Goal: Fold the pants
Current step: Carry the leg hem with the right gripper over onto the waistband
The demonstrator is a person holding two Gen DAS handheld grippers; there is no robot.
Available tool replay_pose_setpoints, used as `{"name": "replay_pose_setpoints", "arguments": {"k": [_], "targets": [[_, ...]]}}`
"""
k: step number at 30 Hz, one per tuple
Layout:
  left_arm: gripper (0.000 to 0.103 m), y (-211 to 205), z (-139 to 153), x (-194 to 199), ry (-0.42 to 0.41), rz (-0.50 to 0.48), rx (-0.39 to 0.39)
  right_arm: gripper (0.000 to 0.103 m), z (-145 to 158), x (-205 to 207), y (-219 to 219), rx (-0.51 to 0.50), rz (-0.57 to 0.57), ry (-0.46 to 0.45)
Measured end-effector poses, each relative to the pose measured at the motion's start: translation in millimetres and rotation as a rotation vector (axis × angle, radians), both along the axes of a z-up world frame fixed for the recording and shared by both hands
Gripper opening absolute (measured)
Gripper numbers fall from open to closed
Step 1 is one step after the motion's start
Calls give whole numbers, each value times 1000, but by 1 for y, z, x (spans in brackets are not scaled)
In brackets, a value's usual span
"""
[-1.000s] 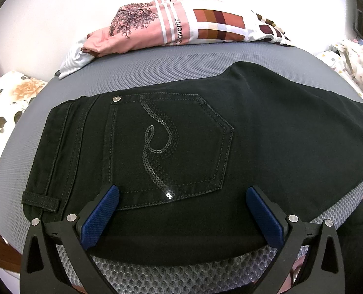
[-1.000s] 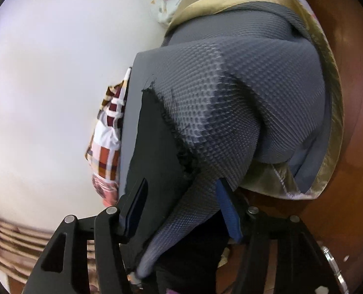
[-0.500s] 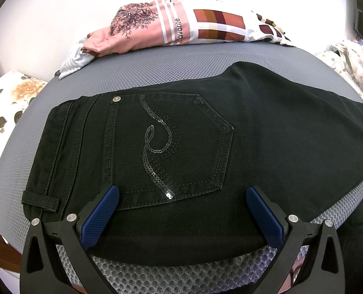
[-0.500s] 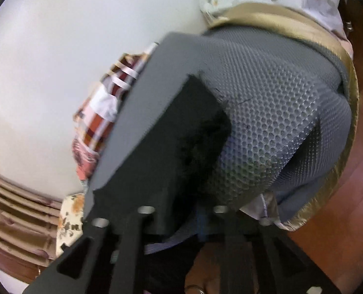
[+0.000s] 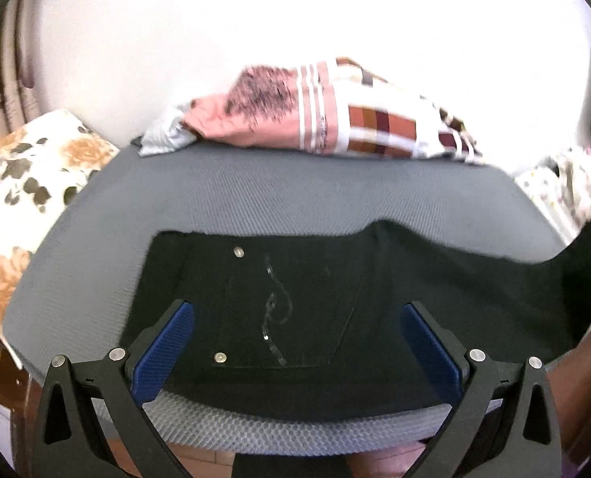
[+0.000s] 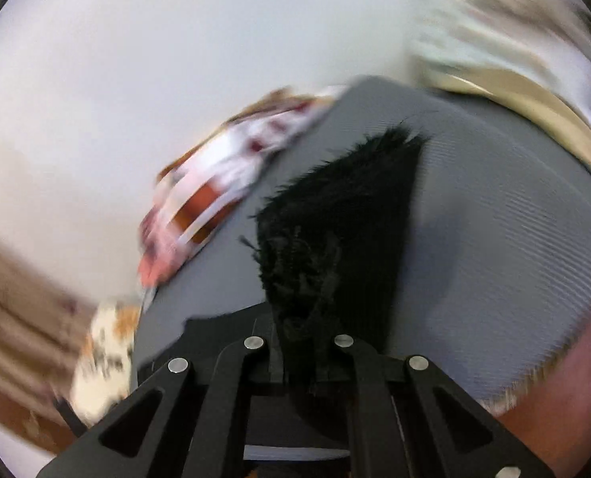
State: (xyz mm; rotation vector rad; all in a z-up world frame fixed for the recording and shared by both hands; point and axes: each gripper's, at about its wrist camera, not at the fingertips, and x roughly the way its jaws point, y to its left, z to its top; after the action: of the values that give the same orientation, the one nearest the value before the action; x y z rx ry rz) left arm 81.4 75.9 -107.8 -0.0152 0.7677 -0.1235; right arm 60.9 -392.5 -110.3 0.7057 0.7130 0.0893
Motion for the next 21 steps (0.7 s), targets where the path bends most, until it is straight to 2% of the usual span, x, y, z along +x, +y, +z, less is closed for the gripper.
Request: {"name": "replay_pose_setpoints", "arguments": {"k": [2, 4, 6, 8, 12, 15, 21], "targets": [[103, 7, 10, -9, -7, -1, -57, 8, 7, 18, 56, -65, 109, -22], [103, 13, 11, -17, -10, -3, -97, 8, -1, 30, 106, -95, 216, -26], [103, 18, 3, -21, -4, -12, -106, 8, -24, 41, 153, -105, 314, 17], [103, 22, -14, -16, 49, -6, -85, 8, -54, 53, 199, -193, 400, 84], [103, 25, -32, -6, 141, -12, -160, 8, -95, 51, 236, -273, 467, 166], [103, 31, -34, -5, 152, -7, -207, 8, -97, 48, 241, -324, 479, 159], [103, 28, -37, -3, 175, -13, -232, 9, -95, 43, 252, -382, 504, 142]]}}
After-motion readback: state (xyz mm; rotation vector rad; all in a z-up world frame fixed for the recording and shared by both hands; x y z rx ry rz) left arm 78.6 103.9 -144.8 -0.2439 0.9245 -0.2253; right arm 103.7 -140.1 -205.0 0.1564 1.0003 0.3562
